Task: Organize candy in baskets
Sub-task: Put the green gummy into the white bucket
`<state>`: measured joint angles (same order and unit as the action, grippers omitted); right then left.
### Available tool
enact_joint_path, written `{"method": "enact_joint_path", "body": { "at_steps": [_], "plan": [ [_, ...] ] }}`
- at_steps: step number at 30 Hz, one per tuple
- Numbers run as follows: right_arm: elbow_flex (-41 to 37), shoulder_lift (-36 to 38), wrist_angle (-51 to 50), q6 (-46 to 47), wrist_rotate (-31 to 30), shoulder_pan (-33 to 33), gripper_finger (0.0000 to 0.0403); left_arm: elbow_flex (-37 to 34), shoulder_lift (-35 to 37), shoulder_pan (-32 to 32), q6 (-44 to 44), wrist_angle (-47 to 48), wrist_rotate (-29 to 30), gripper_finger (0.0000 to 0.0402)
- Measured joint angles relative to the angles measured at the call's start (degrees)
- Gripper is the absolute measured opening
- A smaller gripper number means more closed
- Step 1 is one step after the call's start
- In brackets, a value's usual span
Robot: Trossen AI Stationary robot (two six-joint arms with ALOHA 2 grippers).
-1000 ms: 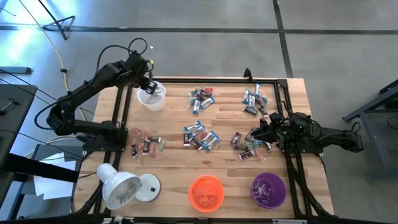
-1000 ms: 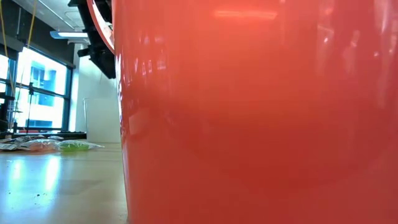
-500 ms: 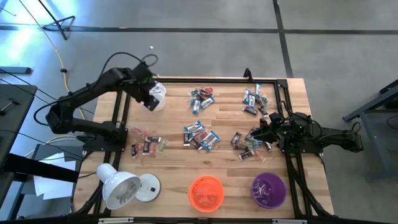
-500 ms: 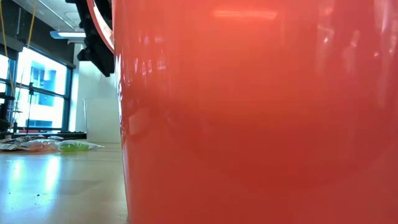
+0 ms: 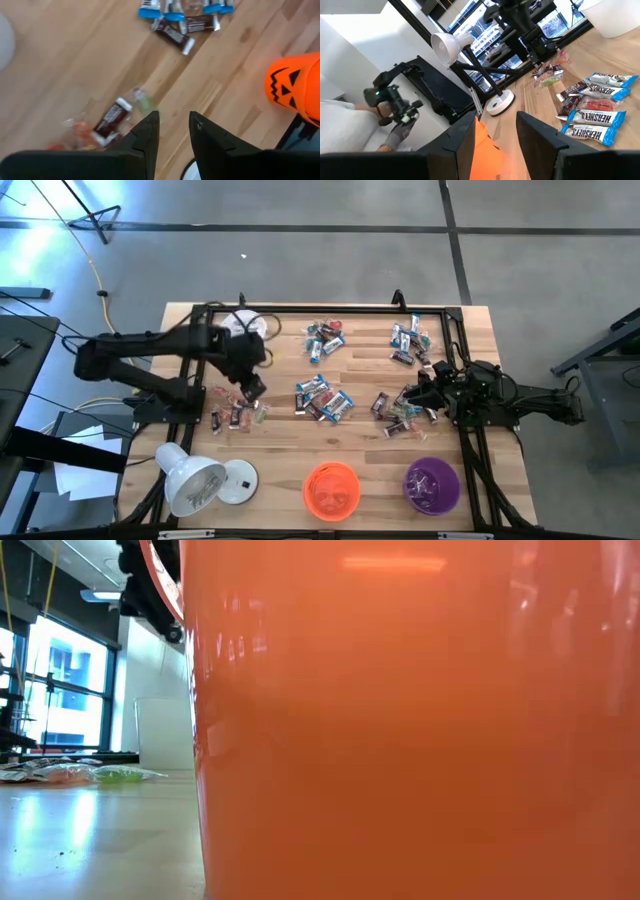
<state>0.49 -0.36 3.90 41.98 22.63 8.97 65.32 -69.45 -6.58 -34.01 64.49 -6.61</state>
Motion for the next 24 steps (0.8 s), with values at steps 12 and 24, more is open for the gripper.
{"method": "enact_joint_path", "body": {
  "at_steps": [12,24],
  "plan": [
    [0.0,0.0,0.0,0.0,0.0,0.0,0.0138,0.0,-11.9,15.6,-19.9,-1.2,7.4,0.0092],
    [0.0,0.0,0.0,0.0,0.0,0.0,0.0138,0.0,-23.8,20.7,-27.8,4.1,18.8,0.0092]
  ]
}}
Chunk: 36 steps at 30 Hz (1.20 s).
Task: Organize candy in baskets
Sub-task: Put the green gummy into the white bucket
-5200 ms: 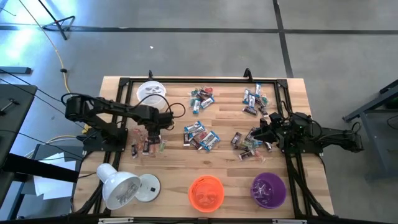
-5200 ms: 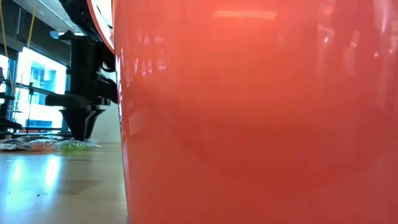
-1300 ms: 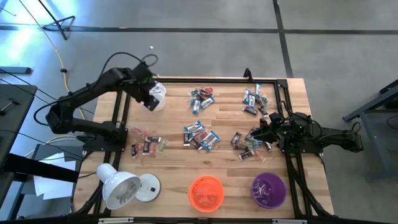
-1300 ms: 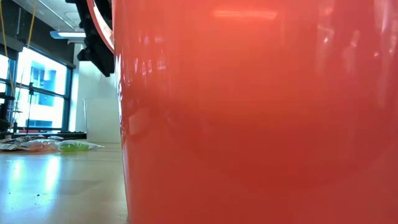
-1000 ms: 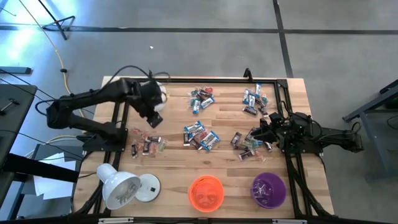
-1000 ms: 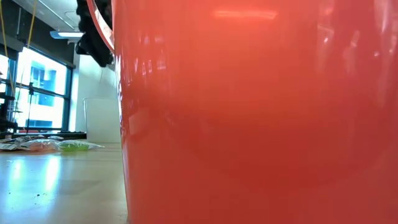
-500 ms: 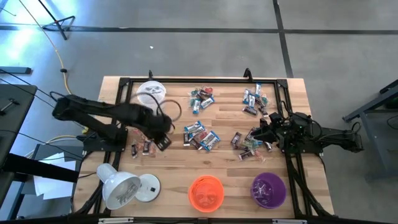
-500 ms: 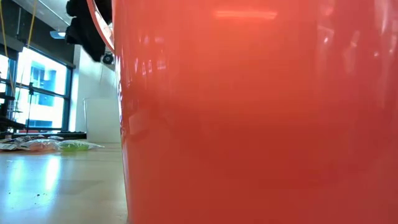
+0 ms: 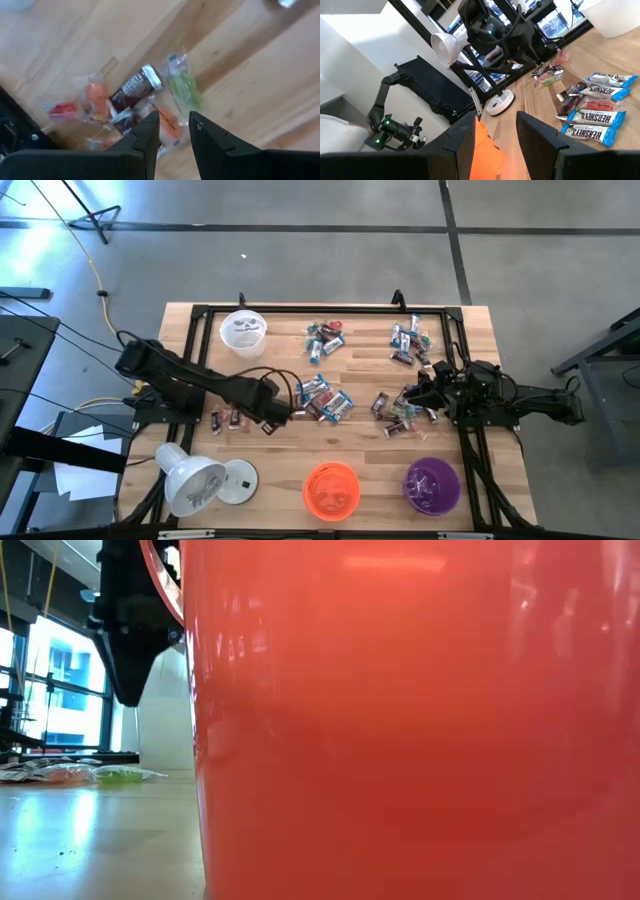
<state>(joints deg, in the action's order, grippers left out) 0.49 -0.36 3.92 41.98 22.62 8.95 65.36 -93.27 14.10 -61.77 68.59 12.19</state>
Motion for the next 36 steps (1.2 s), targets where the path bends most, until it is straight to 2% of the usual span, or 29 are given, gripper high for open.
{"method": "enact_joint_path", "body": {
  "at_steps": [14,20,26,36],
  "plan": [
    [0.0,0.0,0.0,0.0,0.0,0.0,0.0138,0.0,-5.4,-0.6,-9.1,-3.9,0.2,0.0102],
    [0.0,0.0,0.0,0.0,0.0,0.0,0.0138,0.0,-8.5,-0.9,-9.6,-4.1,-1.8,0.0123],
    [0.0,0.0,0.0,0.0,0.0,0.0,0.0138,-0.2,-10.8,-1.5,-9.6,-4.3,-2.0,0.0127],
    [0.0,0.0,0.0,0.0,0.0,0.0,0.0138,-8.0,-9.4,-2.2,-10.7,-16.1,-3.7,0.0127]
  ]
}}
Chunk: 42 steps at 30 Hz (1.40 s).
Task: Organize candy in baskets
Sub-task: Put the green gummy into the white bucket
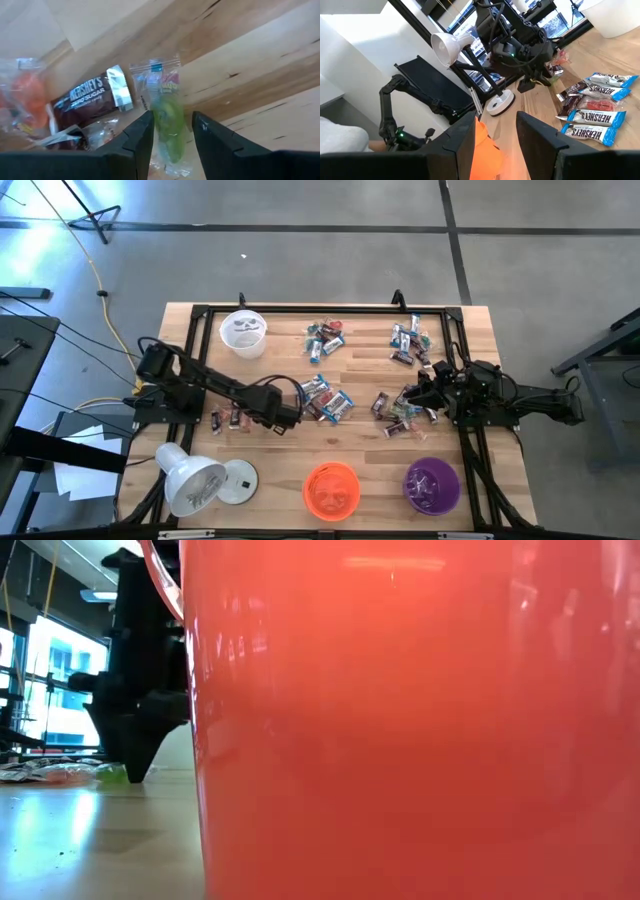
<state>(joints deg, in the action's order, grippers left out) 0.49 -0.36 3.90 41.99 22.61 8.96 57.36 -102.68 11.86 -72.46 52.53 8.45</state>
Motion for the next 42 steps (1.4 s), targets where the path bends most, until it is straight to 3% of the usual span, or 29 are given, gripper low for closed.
{"method": "enact_joint_path", "body": {
  "at_steps": [8,18,28,42],
  "plan": [
    [0.0,0.0,0.0,0.0,0.0,0.0,0.0138,-1.1,0.6,0.0,-0.9,-1.0,0.0,0.0117],
    [0.0,0.0,0.0,0.0,0.0,0.0,0.0138,-1.1,0.5,-0.1,-1.0,-1.4,-1.3,0.0009],
    [0.0,0.0,0.0,0.0,0.0,0.0,0.0138,3.8,5.3,-0.1,0.9,4.6,-1.9,0.0007],
    [0.0,0.0,0.0,0.0,0.0,0.0,0.0138,19.6,20.4,-1.2,2.3,20.6,13.0,0.0007]
  ]
}}
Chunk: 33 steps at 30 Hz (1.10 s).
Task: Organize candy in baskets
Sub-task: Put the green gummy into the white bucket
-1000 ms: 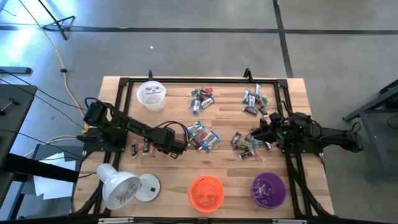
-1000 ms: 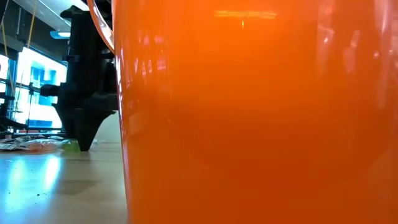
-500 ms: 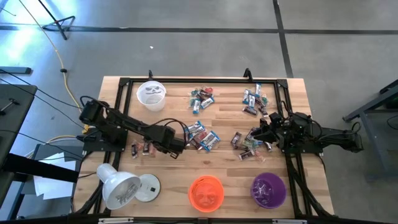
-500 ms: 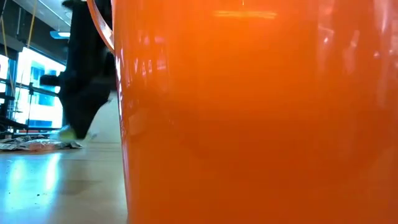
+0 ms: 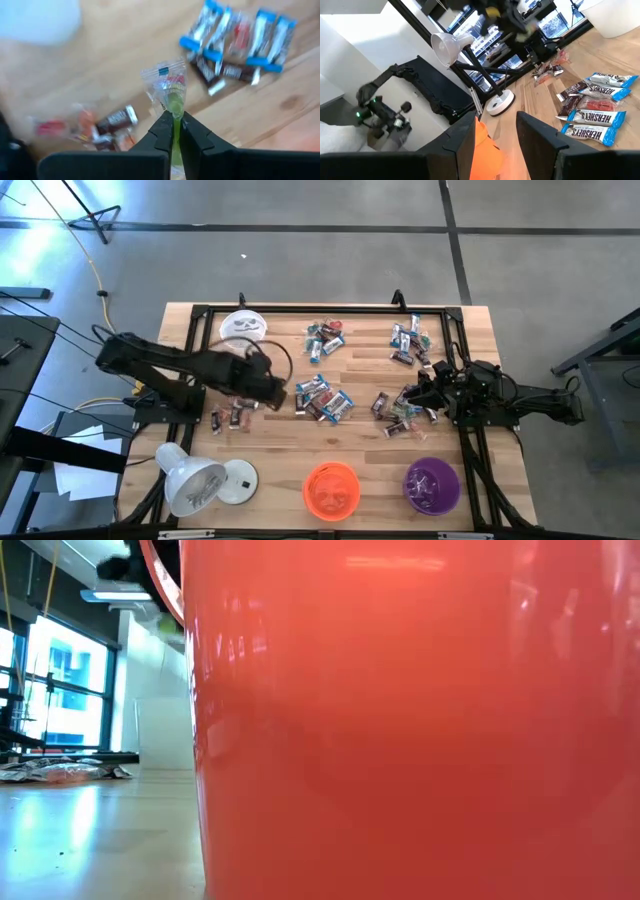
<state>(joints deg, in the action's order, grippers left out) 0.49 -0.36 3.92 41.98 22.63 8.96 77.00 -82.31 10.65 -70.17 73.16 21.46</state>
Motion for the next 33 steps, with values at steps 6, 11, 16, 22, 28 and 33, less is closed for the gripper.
{"method": "enact_joint_path", "body": {
  "at_steps": [6,11,16,22,28,33],
  "plan": [
    [0.0,0.0,0.0,0.0,0.0,0.0,0.0138,4.5,4.5,-3.3,4.7,1.7,9.4,0.0007],
    [0.0,0.0,0.0,0.0,0.0,0.0,0.0138,5.3,6.1,-8.9,7.4,3.1,14.0,0.0007],
    [0.0,0.0,0.0,0.0,0.0,0.0,0.0138,5.3,6.1,-17.0,10.7,4.4,15.0,0.0007],
    [0.0,0.0,0.0,0.0,0.0,0.0,0.0138,5.3,5.0,-27.4,19.1,1.9,15.3,0.0008],
    [0.0,0.0,0.0,0.0,0.0,0.0,0.0138,5.3,3.6,-37.2,26.6,1.1,14.4,0.0008],
    [0.0,0.0,0.0,0.0,0.0,0.0,0.0138,5.4,2.5,-43.6,32.7,1.0,7.5,0.0008]
  ]
}}
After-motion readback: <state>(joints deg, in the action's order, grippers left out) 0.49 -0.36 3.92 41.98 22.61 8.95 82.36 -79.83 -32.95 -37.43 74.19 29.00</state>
